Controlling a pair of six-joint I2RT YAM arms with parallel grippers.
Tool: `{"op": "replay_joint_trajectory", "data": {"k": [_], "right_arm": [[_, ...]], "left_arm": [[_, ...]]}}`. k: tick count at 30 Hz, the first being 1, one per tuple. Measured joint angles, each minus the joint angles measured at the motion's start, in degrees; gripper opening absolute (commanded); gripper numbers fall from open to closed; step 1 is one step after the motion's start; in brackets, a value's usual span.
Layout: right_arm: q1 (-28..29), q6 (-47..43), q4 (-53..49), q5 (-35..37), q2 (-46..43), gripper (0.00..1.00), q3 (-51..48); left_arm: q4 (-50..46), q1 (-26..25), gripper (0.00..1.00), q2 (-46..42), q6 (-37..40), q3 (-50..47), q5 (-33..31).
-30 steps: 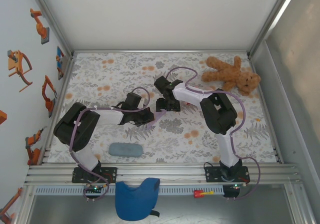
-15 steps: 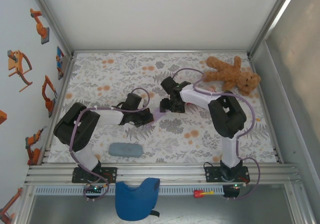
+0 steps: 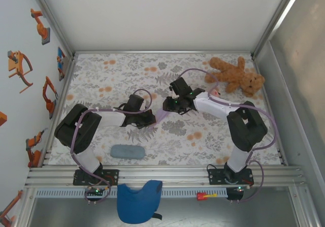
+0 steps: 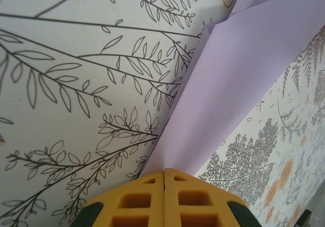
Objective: Fold a paper plane with a square sheet of paper (pick it up from the middle)
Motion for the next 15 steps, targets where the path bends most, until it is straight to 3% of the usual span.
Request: {"op": "replay_joint_trajectory", "data": {"k": [15], "right_arm": [[2.47,1.44,4.63,-2.71,8.92,0.19,1.97]], "left_arm": [[-0.02,0.0,0.04,0.0,0.68,0.02,0.39]]}}
